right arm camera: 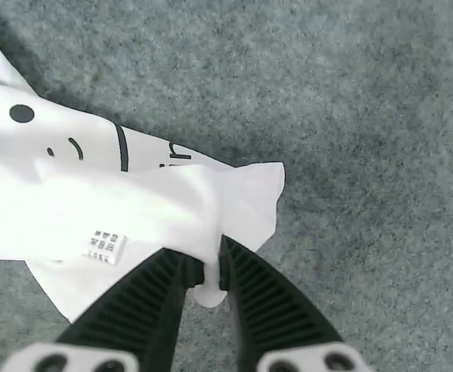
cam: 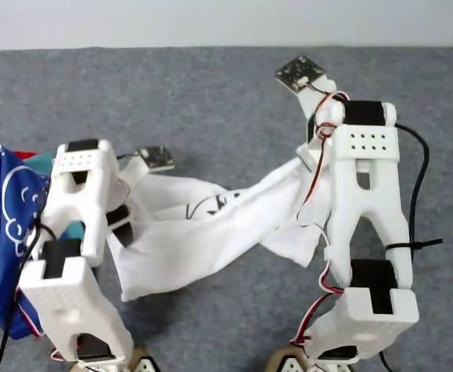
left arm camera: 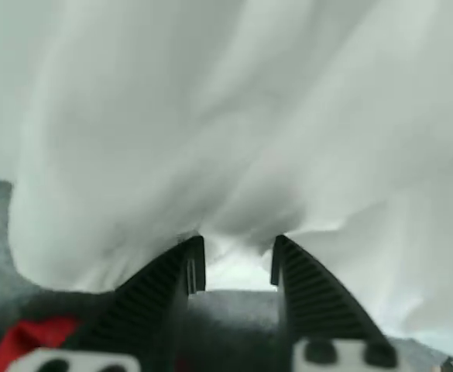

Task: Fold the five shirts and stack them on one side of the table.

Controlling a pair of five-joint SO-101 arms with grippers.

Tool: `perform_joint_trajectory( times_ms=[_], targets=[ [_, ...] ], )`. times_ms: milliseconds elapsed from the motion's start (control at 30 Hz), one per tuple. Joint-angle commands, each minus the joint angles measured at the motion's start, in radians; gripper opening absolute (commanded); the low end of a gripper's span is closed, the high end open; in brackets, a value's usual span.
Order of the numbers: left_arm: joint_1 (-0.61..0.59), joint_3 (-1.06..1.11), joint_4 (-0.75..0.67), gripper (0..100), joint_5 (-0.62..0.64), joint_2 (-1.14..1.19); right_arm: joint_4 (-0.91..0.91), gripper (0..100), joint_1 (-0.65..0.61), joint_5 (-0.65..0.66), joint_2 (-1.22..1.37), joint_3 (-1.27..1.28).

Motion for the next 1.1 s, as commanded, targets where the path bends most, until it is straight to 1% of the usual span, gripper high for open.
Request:
perform_joint_trajectory(
  times_ms=[0,100,233,367,500,633,800,933,1067],
  targets=[
    [0.000,-0.030,-0.037,12,0.020,0.017,0.002,0.9,-0.004,-0.011,-0.021,-0.008],
    [0.000,-0.030,-0.041,9,0.028,0.035,0.015,0.9,-0.004,-0.011,-0.021,-0.009],
    [0.018,-0.033,-0.035,0,0.028,0.029,0.021,0.9,-0.002,-0.011,-0.022,-0.011],
    [0.028,-0.087,0.037,1,0.029,-0.034,0.021,0.9,-0.002,-0.011,-0.048,-0.012],
    [0.046,-0.139,0.107,1,0.063,-0.186,0.021,0.9,-0.004,-0.011,-0.122,-0.012],
    [0.078,-0.154,0.181,1,0.064,-0.331,0.030,0.9,-0.004,-0.008,-0.186,-0.009],
    [0.089,-0.150,0.292,1,0.064,-0.379,0.073,0.9,-0.008,-0.003,-0.216,-0.011],
    [0.068,-0.102,0.290,1,0.066,-0.410,0.091,0.9,-0.008,-0.003,-0.254,-0.011],
    [0.064,-0.093,0.290,1,0.068,-0.503,0.093,0.9,-0.008,-0.003,-0.331,-0.011]
  ],
)
